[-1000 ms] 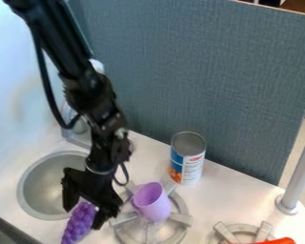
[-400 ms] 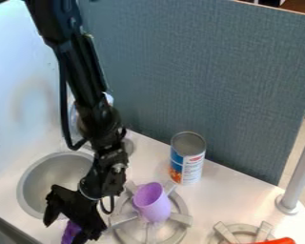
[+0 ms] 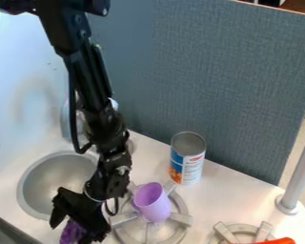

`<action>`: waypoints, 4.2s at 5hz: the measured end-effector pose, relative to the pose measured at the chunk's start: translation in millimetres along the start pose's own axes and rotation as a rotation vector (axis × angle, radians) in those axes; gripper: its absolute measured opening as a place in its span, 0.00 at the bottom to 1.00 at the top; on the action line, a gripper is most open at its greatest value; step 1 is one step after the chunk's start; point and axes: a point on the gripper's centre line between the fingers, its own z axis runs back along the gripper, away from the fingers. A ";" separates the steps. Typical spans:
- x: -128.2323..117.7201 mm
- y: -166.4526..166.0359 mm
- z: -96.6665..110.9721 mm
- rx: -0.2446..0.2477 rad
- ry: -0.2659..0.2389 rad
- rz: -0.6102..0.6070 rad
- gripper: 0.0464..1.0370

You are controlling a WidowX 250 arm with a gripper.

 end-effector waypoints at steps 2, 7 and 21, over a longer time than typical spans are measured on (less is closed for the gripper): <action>7.7 -5.6 0.2 -0.129 -0.001 -0.062 0.71; -38.2 -55.7 136.0 -0.307 -0.248 -0.160 0.70; -1.0 -136.9 192.2 -0.224 -0.343 -0.372 0.96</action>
